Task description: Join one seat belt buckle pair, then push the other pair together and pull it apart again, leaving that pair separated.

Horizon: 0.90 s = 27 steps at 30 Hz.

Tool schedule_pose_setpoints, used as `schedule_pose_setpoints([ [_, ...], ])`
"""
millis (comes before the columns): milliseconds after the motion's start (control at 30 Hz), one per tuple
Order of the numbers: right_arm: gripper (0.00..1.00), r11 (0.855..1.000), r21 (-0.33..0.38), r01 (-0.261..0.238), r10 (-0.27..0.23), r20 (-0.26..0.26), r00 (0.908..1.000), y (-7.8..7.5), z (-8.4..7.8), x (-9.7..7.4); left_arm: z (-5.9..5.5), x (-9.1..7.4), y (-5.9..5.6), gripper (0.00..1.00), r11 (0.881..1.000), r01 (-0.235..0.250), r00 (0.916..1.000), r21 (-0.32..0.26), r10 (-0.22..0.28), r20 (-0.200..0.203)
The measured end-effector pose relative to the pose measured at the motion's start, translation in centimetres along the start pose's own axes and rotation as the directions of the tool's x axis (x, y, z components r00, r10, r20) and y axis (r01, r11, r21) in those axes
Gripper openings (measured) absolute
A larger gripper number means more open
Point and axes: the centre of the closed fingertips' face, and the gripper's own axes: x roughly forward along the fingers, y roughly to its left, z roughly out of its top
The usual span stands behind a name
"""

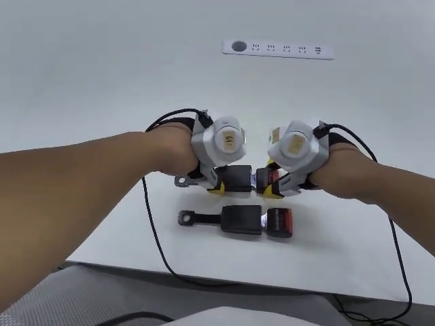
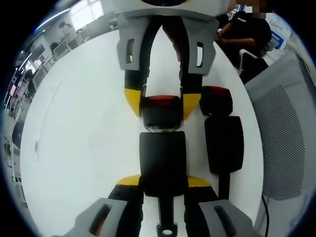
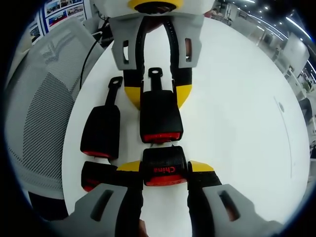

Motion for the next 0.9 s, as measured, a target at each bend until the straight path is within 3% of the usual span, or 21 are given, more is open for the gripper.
schedule_pose_setpoints([
  [533,0.33,1.0,-0.012,0.002,-0.003,-0.038,0.9993,-0.2,-0.8,-0.3,-0.1,0.1,0.3,0.31,1.0,-0.004,1.0,-0.01,0.004,0.0],
  [900,0.34,1.0,-0.016,0.009,-0.01,-0.032,0.9994,-0.2,-1.2,-0.7,0.0,0.0,0.2,0.31,1.0,-0.004,1.0,-0.012,0.004,-0.005],
])
